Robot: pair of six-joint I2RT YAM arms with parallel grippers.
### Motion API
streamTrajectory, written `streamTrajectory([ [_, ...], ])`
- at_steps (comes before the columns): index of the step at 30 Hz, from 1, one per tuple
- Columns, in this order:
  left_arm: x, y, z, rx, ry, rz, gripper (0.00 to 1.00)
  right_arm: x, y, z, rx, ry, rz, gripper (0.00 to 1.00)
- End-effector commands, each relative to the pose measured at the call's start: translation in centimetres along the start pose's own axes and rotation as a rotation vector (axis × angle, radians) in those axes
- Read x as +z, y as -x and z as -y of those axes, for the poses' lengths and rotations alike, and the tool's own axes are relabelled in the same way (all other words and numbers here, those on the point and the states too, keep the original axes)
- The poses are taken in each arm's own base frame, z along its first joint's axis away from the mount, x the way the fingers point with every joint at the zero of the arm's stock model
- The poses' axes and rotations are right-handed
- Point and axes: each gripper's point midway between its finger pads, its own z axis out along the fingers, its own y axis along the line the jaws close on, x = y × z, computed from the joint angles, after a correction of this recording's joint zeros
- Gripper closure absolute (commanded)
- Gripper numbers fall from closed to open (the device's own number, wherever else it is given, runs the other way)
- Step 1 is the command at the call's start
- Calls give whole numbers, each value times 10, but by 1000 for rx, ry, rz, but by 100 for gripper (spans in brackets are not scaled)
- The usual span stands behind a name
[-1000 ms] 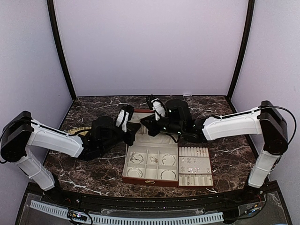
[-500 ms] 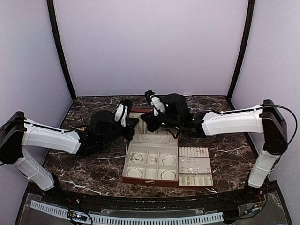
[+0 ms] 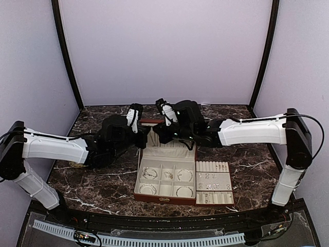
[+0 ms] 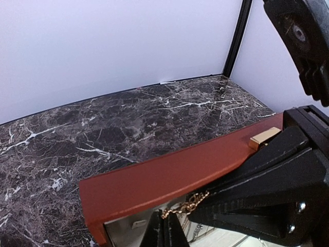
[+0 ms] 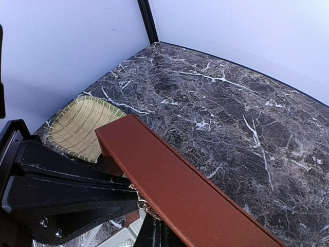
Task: Organize the mixed jewelry
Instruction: Hang the necklace on the necklace hanger.
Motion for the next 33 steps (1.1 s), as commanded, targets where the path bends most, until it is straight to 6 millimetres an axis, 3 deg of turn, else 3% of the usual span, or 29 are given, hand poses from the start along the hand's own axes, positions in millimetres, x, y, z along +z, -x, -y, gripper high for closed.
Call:
streamTrajectory([
  [1, -1, 20, 1, -45, 0, 28, 100, 4, 9, 0, 26, -17, 15, 100],
  [33, 11, 12, 1, -90, 34, -35, 100, 5, 15, 22, 208, -119, -34, 100],
])
